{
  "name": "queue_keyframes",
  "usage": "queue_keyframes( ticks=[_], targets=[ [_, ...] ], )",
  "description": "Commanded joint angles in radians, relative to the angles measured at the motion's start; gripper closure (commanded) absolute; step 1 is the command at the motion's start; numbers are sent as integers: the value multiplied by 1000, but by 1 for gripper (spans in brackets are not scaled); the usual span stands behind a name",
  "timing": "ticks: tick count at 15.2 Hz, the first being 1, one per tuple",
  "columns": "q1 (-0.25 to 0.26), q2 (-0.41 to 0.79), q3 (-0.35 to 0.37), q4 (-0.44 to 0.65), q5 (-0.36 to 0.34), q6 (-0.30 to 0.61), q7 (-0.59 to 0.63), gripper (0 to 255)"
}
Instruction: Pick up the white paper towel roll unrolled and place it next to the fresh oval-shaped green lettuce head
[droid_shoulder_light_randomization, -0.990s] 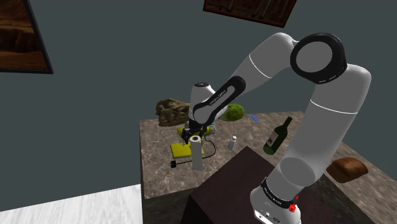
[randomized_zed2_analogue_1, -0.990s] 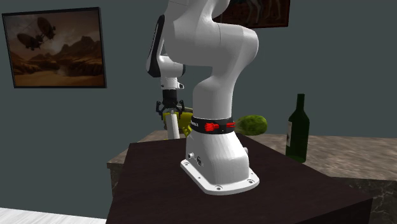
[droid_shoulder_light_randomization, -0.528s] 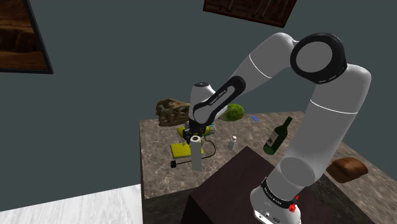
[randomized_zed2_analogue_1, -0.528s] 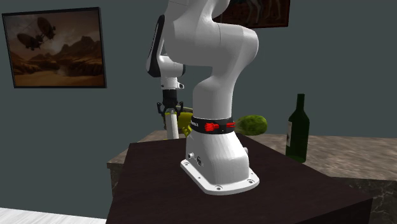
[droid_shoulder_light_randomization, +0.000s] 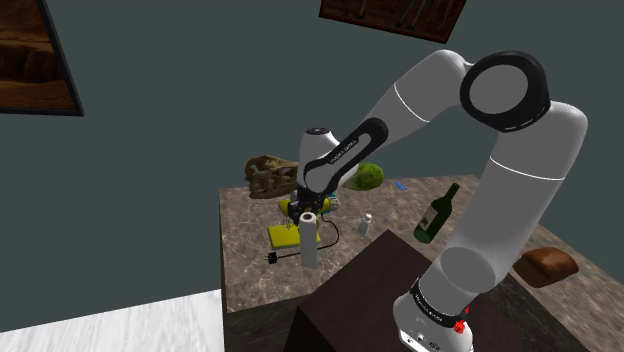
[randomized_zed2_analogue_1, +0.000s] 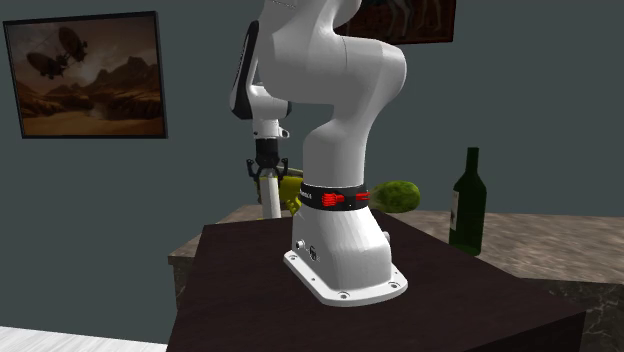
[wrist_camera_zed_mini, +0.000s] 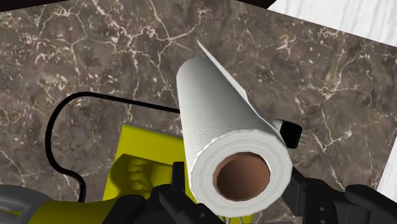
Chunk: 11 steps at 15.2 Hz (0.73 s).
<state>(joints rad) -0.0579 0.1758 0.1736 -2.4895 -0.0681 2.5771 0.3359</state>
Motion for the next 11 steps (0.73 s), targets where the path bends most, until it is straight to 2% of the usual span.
queue_keyframes(
  ticks=[1,11],
  targets=[
    [-1,-24,4,2,9,-25,-6,255],
    [-5,-152,13,15,54,-165,-38,255]
  ],
)
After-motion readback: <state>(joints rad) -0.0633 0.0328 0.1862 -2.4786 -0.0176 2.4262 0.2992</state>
